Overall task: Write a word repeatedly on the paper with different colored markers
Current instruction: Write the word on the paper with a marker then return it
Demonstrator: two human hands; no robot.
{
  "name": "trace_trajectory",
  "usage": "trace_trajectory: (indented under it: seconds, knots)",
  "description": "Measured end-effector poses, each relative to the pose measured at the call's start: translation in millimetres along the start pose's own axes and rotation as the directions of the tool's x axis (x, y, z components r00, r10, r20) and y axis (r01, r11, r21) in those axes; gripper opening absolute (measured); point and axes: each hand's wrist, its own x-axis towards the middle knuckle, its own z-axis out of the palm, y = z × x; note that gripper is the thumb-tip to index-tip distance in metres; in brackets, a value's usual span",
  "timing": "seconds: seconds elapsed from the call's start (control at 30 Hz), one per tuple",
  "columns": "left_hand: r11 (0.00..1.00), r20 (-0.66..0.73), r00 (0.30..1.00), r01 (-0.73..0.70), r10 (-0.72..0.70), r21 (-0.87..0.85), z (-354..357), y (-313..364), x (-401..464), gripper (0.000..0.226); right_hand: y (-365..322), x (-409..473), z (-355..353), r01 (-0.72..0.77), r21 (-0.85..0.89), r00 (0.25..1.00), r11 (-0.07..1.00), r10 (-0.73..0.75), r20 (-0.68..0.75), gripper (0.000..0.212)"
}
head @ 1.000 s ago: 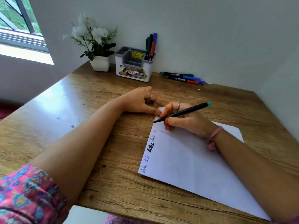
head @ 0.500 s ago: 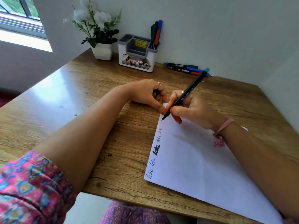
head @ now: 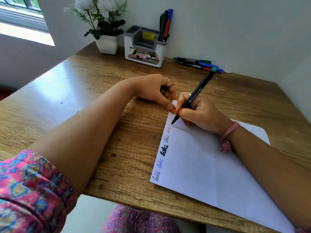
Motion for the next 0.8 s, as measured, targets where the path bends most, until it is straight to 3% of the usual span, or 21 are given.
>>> trace_trajectory:
  seconds: [0.8]
  knots:
    - [0.999, 0.001, 1.000, 0.024, -0.024, -0.024, 0.4, 1.6, -1.1, 0.032, 4.6, 1.2, -0.5, 0.025, -0.018, 1.000, 1.000, -0.025, 0.012, 0.005]
